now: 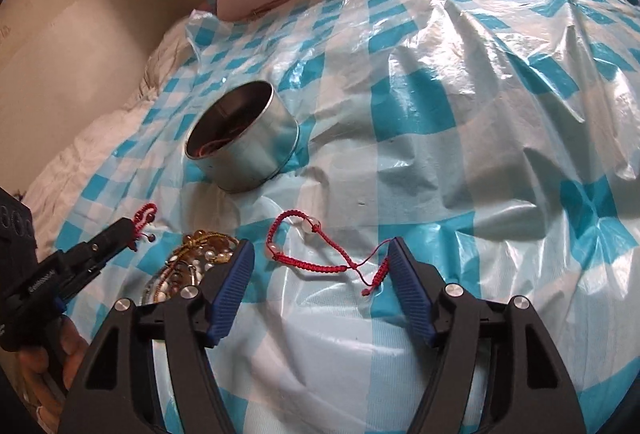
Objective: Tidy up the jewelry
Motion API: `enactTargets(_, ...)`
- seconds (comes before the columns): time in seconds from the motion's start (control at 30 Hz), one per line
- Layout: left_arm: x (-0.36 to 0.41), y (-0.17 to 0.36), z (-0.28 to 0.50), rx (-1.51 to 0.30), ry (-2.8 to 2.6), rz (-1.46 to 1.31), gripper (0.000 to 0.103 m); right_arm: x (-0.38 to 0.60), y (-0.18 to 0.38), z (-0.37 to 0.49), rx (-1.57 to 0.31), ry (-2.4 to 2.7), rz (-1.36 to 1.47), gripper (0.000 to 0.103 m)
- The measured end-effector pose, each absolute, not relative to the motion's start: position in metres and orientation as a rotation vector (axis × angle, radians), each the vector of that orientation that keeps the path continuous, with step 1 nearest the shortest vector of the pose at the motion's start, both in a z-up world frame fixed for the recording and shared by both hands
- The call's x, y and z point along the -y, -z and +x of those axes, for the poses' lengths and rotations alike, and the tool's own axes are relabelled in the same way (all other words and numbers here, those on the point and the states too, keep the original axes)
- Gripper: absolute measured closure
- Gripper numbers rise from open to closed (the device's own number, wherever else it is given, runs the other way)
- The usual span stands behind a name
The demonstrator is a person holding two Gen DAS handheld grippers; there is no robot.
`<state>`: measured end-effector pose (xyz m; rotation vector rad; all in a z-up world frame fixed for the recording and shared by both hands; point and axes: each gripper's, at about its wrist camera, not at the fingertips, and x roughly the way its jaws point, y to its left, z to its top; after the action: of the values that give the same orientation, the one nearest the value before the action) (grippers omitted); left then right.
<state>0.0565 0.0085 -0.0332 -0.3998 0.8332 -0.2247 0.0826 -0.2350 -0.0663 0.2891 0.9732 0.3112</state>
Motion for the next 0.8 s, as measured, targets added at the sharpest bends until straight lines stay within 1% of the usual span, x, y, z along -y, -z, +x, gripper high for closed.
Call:
enactTargets(0.07,-0.007,0.034,0.057,-0.836,0.219,-0.392,0.089,0.225,0.067,0.087,-0.999,-0.331,0.231,0.036)
enactTargets(0.1,-0.007,0.033,0.057,-0.835,0.218,-0.386,0.089,0.223,0.066,0.089,-1.006,-0.344,0.219,0.045)
enactTargets(0.13,-0.006,0.033,0.057,-0.832,0.216,-0.378,0.089,0.222,0.066,0.089,-1.016,-0.349,0.219,0.067)
enactTargets(0.17,-0.005,0.032,0.057,-0.83,0.215,-0.37,0.089,0.224,0.067,0.089,-1.022,-0.363,0.245,0.077)
enactTargets(0.2,-0.004,0.032,0.056,-0.828,0.215,-0.361,0.089,0.227,0.066,0.087,-1.017,-0.368,0.271,0.089)
enactTargets(0.3,0.0,0.03,0.055,-0.819,0.213,-0.336,0.089,0.23,0.058,0.074,-0.976,-0.36,0.317,0.091)
enactTargets(0.5,0.004,0.027,0.053,-0.809,0.214,-0.303,0.089,0.25,0.043,0.05,-0.885,-0.417,0.572,0.092)
enactTargets(0.67,0.003,0.027,0.053,-0.807,0.214,-0.309,0.089,0.267,0.047,0.043,-0.867,-0.447,0.742,0.092)
enactTargets(0.8,0.002,0.026,0.052,-0.8,0.217,-0.312,0.089,0.277,0.047,0.041,-0.863,-0.445,0.787,0.092)
